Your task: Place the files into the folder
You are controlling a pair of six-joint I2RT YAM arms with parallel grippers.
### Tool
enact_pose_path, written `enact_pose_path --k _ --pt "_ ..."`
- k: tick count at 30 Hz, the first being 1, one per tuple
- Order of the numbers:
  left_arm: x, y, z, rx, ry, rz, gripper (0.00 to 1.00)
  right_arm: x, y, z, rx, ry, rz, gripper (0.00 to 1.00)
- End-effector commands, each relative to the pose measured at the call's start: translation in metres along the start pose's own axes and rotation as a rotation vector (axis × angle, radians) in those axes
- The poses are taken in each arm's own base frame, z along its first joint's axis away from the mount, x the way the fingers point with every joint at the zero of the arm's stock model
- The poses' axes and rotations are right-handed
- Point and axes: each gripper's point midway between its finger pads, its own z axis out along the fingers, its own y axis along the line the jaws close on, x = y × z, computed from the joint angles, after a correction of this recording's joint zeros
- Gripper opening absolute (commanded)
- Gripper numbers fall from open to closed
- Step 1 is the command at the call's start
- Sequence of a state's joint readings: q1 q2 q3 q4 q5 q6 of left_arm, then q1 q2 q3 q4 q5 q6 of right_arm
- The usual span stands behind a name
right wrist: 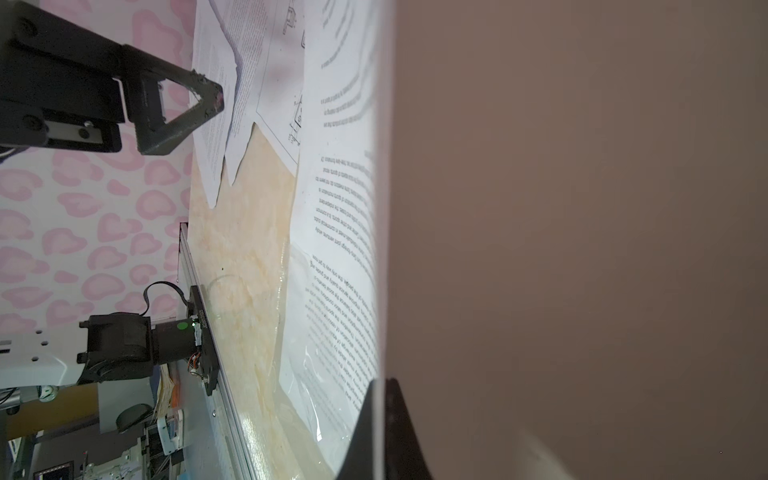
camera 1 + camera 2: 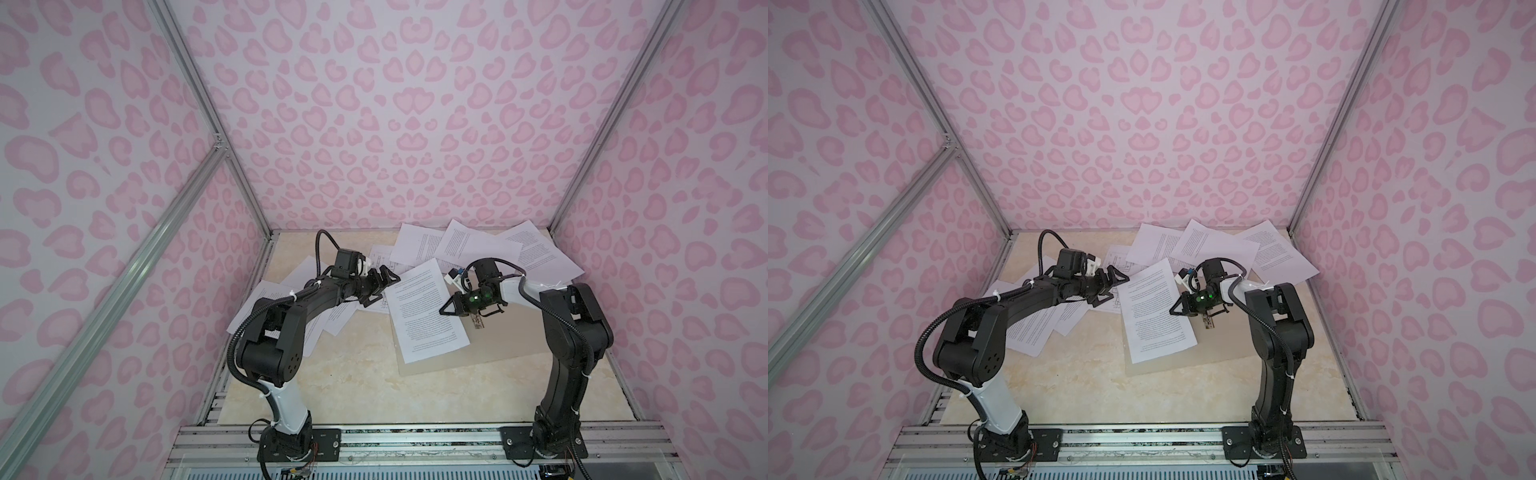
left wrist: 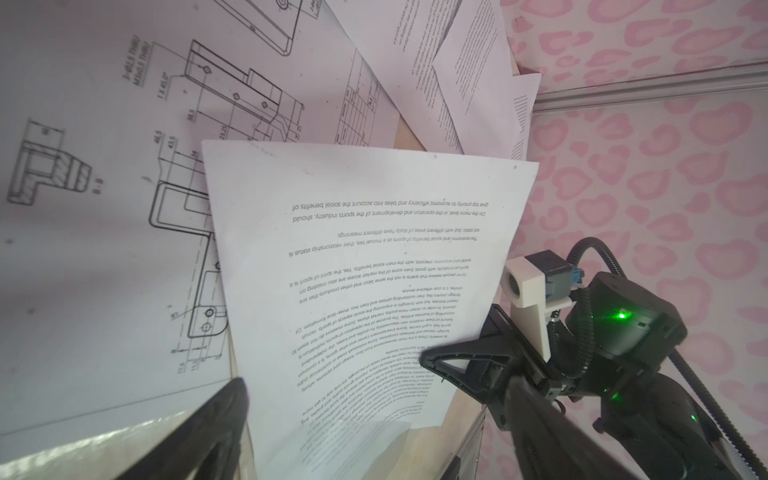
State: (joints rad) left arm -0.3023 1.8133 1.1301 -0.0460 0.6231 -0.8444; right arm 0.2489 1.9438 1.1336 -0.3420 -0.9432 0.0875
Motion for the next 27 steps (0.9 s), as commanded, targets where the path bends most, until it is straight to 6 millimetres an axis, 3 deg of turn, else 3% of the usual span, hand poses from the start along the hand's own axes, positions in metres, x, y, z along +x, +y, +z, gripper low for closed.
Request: enact_pose_path --k 1,10,17,27 --pt "-0.001 -0.001 0.001 0.006 -0.004 0.007 0.98 0.001 0.004 0.002 -0.030 -0.012 0.031 0.00" --pt "0.012 0.007 0.011 -0.003 0.037 0.006 0.98 0.008 -0.003 0.007 -0.003 -0.023 0.103 0.00" --pt "0.023 0.016 0.012 -0.021 0.057 0.007 0.98 0.005 -0.002 -0.002 0.048 -0.061 0.105 0.00" --pt "0.023 0.015 0.017 -0.020 0.066 0.013 0.98 0.022 0.000 -0.004 0.053 -0.037 0.098 0.00"
